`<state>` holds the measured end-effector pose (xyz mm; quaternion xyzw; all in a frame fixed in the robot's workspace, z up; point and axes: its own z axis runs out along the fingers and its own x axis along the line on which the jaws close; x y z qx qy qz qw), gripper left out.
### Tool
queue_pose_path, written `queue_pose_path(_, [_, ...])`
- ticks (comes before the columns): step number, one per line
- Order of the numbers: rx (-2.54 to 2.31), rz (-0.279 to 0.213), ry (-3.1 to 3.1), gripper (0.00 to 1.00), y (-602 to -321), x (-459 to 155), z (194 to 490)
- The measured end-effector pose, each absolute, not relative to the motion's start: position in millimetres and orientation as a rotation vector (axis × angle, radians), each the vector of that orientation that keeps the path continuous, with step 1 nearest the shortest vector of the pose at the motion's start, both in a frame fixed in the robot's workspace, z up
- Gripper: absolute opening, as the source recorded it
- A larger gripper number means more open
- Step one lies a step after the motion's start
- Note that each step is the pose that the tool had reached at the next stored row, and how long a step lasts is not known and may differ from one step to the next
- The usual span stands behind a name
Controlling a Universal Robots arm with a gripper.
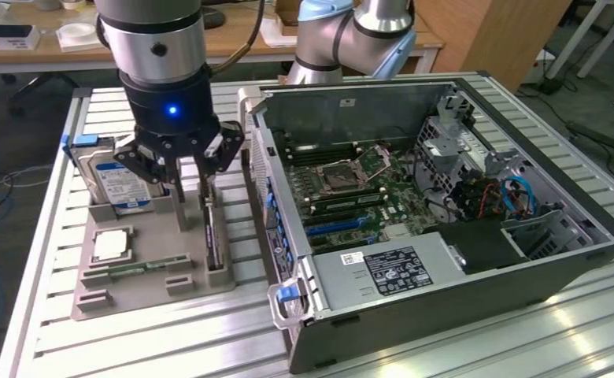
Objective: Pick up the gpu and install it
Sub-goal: 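Pick up the gpu and move the gpu toward the slot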
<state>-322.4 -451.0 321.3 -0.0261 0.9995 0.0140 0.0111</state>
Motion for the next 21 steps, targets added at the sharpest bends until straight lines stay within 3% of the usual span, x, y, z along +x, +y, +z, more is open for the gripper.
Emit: queue_pose_path(21, [-0.025,0.043,3.118,0.35,-453,-321,310])
